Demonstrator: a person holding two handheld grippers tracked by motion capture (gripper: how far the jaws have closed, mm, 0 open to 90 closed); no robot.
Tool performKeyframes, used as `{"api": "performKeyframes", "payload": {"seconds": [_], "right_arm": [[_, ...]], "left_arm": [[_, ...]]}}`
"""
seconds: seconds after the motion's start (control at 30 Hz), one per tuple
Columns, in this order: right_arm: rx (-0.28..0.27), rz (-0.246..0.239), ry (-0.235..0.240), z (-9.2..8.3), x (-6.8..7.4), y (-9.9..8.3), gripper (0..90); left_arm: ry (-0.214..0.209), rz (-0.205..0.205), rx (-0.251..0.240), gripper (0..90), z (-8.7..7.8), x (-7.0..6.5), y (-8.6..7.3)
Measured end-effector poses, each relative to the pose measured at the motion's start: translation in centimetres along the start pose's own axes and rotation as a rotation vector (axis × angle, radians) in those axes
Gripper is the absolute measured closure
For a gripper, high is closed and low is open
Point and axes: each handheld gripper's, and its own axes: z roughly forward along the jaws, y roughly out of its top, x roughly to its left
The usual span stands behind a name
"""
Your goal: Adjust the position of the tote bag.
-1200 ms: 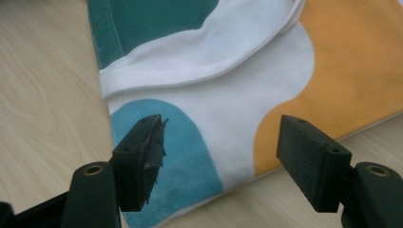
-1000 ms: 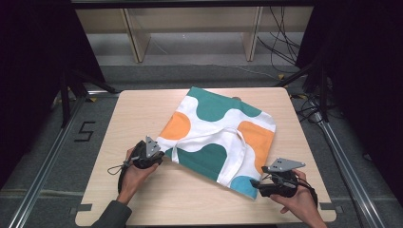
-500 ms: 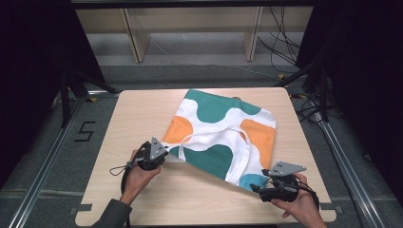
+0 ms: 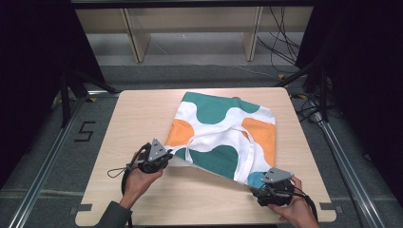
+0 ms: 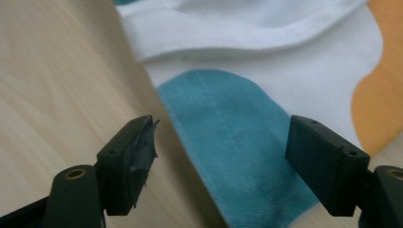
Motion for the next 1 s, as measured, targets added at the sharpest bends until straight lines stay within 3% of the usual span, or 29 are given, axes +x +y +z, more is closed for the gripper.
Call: {"api": "performKeyframes", "payload": {"seconds": [0.03, 0.07, 0.1, 0.13, 0.17, 0.2, 0.23, 0.27, 0.3, 0.4, 0.47, 0.5, 0.53, 0.57, 0.6, 0.63, 0.7, 0.73, 0.77, 0.87, 0.9, 0.93, 0.97, 1.0], "right_arm": [[0.0, 0.0, 0.0, 0.0, 0.0, 0.0, 26.7], [0.01, 0.004, -0.006, 0.0, -0.2, 0.0, 27.5], [0.012, 0.008, -0.038, 0.2, -0.4, -0.2, 26.5], [0.024, -0.007, -0.061, 0.4, -0.6, -0.3, 25.8], [0.024, -0.007, -0.061, 0.4, -0.6, -0.3, 25.8], [0.021, -0.005, -0.061, 0.4, -0.7, -0.3, 26.0], [0.019, 0.0, -0.058, 0.3, -0.7, -0.3, 27.3], [-0.005, 0.008, -0.062, 0.0, -0.8, -0.2, 34.5], [-0.005, 0.008, -0.062, 0.0, -0.8, -0.2, 34.5], [-0.098, 0.038, -0.06, -0.8, -1.6, -0.2, 40.4], [-0.106, 0.051, -0.07, -0.9, -1.6, -0.1, 41.3], [-0.1, 0.027, -0.11, -0.9, -1.7, -0.1, 41.6], [-0.054, -0.01, -0.165, -0.5, -1.4, -0.3, 43.1], [-0.054, -0.01, -0.165, -0.5, -1.4, -0.3, 43.1], [0.014, -0.05, -0.188, 0.1, -1.2, -0.6, 46.7], [0.014, -0.05, -0.188, 0.1, -1.2, -0.6, 46.7], [0.062, -0.071, -0.241, 0.2, -1.5, -0.9, 52.8], [0.05, -0.061, -0.245, 0.2, -1.9, -1.0, 55.8], [0.038, -0.028, -0.223, 0.1, -2.4, -1.2, 62.8], [0.017, -0.018, -0.23, -0.5, -3.1, -1.4, 73.2], [0.011, -0.019, -0.231, -0.6, -3.4, -1.4, 76.9], [-0.032, 0.016, -0.227, -1.0, -3.9, -1.6, 81.9], [-0.032, 0.016, -0.227, -1.0, -3.9, -1.6, 81.9], [-0.052, 0.02, -0.238, -1.3, -4.4, -1.7, 83.3]], "left_arm": [[0.0, 0.0, 0.0, 85.7, 0.0, 0.0, 0.0], [-0.014, -0.03, -0.014, 85.7, 0.1, -0.1, -0.1], [-0.021, -0.023, -0.013, 85.5, 0.0, 0.1, -0.1], [-0.027, -0.041, -0.028, 85.3, 0.1, 0.0, 0.0], [-0.014, -0.055, -0.029, 85.3, 0.0, -0.2, 0.0], [-0.008, -0.023, -0.02, 85.3, 0.0, -0.3, 0.0], [-0.012, -0.016, -0.013, 85.3, -0.1, -0.3, 0.0], [-0.02, 0.0, -0.014, 85.2, 0.0, -0.2, 0.0], [-0.02, 0.0, -0.014, 85.2, 0.0, -0.2, 0.0], [-0.019, -0.003, -0.009, 84.8, 0.1, -0.3, -0.4], [-0.021, -0.02, -0.008, 84.7, 0.1, -0.5, -0.4], [-0.023, -0.017, -0.011, 84.6, 0.2, -0.5, -0.4], [-0.021, -0.015, -0.007, 84.5, 0.2, -0.6, -0.4], [-0.029, -0.002, -0.001, 84.5, 0.1, -0.5, -0.4], [-0.011, -0.005, -0.005, 84.3, 0.2, -0.8, -0.4], [-0.011, -0.005, -0.005, 84.3, 0.2, -0.8, -0.4], [-0.013, 0.011, -0.003, 84.3, 0.1, -0.7, -0.5], [-0.009, 0.002, -0.004, 84.2, 0.1, -0.9, -0.6], [-0.017, 0.029, 0.011, 84.0, 0.2, -0.9, -0.7], [-0.031, 0.034, 0.029, 83.9, 0.4, -2.1, -1.3], [-0.036, 0.053, 0.046, 84.4, 0.4, -2.6, -1.4], [-0.051, 0.079, 0.052, 86.2, 0.2, -3.5, -1.5], [-0.051, 0.079, 0.052, 86.6, 0.2, -3.5, -1.5], [-0.071, 0.084, 0.064, 86.8, -0.3, -4.4, -1.6]]}}
